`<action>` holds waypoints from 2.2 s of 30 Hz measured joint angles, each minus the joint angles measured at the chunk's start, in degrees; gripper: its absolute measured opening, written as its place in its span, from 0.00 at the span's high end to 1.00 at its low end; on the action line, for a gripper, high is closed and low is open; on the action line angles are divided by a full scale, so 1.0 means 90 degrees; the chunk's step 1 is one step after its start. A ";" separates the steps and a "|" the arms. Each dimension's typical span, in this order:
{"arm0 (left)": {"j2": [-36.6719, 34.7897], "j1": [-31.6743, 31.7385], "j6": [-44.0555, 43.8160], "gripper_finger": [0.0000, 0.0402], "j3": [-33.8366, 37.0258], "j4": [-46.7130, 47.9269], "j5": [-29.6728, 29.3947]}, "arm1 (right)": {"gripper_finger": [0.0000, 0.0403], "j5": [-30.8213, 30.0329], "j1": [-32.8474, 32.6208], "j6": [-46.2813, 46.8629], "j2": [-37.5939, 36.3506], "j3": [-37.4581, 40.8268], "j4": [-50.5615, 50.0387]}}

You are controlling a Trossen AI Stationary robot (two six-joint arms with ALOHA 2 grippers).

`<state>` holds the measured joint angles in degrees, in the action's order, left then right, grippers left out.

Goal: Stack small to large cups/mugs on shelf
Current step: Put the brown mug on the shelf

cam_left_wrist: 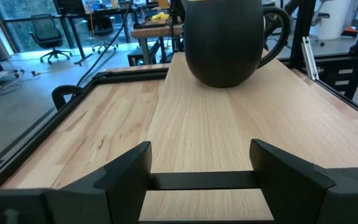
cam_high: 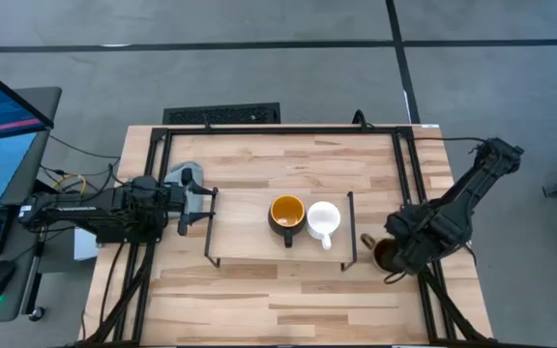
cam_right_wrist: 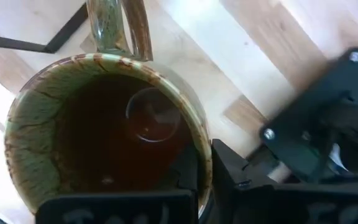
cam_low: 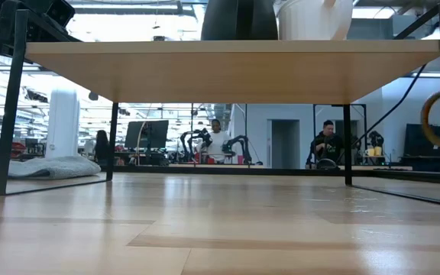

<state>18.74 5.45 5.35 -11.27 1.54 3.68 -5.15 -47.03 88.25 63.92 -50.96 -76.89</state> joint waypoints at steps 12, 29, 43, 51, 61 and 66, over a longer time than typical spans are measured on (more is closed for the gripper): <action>-0.0002 0.0002 -0.0008 0.35 -0.0005 0.0083 0.0000 | 0.92 -0.0479 0.0923 -0.0222 -0.0010 -0.0273 -0.1083; -0.0002 0.0002 -0.0191 0.35 -0.0005 0.0136 0.0000 | 0.92 -0.1446 0.3885 -0.2306 -0.0017 -0.0282 -0.1343; -0.0002 0.0002 -0.0411 0.35 -0.0005 0.0212 0.0010 | 0.92 -0.1739 0.6459 -0.4983 -0.0017 -0.0284 0.0778; -0.0002 0.0002 -0.0555 0.35 -0.0005 0.0224 0.0012 | 0.92 -0.1476 0.7752 -0.6365 -0.0017 -0.0284 0.2073; -0.0002 0.0002 -0.0562 0.35 -0.0002 0.0226 0.0017 | 0.92 0.0026 0.8840 -0.7600 0.0118 -0.0366 0.4422; -0.0002 0.0000 -0.0568 0.35 -0.0002 0.0226 0.0019 | 0.92 0.0314 0.8804 -0.8023 0.0849 -0.1083 0.4379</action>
<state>18.72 5.45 0.24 -11.28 3.57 3.86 -2.33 32.21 16.04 71.56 -60.70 -37.48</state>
